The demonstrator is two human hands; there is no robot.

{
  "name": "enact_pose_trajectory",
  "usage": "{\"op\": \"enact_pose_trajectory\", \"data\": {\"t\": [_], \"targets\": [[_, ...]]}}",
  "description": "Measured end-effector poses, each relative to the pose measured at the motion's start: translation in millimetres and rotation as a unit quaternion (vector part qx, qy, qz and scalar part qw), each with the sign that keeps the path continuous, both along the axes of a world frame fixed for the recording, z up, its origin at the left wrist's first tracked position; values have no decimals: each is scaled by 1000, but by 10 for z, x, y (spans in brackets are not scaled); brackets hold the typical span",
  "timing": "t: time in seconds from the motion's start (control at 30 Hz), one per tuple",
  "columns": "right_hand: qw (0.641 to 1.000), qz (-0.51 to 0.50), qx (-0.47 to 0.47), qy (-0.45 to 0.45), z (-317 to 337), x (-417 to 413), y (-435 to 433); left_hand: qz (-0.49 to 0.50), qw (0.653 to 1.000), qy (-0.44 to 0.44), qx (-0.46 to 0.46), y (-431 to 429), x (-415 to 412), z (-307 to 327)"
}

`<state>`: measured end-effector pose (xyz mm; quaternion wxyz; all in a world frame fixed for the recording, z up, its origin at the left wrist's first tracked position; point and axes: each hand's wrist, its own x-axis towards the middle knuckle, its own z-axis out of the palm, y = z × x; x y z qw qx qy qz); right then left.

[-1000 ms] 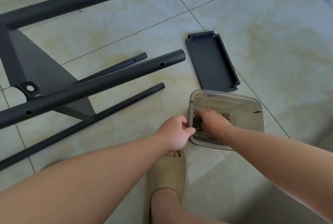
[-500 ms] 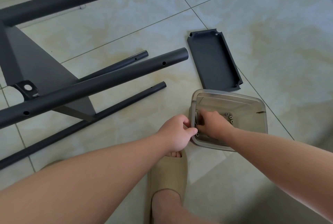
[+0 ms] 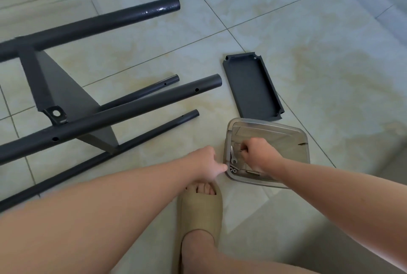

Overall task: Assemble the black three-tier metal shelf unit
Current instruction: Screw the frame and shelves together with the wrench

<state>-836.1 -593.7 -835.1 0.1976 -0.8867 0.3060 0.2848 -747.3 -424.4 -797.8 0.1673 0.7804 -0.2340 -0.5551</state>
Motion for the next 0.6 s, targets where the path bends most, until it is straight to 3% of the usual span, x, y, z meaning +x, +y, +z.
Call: {"op": "enact_pose_trajectory", "data": {"t": [0.07, 0.13, 0.33, 0.6], "targets": [[1000, 15, -2, -21, 264, 40, 18, -87, 994, -66, 29, 56, 164, 329], [998, 29, -6, -51, 598, 91, 83, -113, 986, -120, 37, 147, 295, 667], [988, 104, -16, -110, 1716, 274, 554, -108, 975, -194, 6, 706, 433, 1581], [965, 77, 63, -244, 2723, 534, 1606, -17, 965, -260, 7, 1626, 403, 2143]]}}
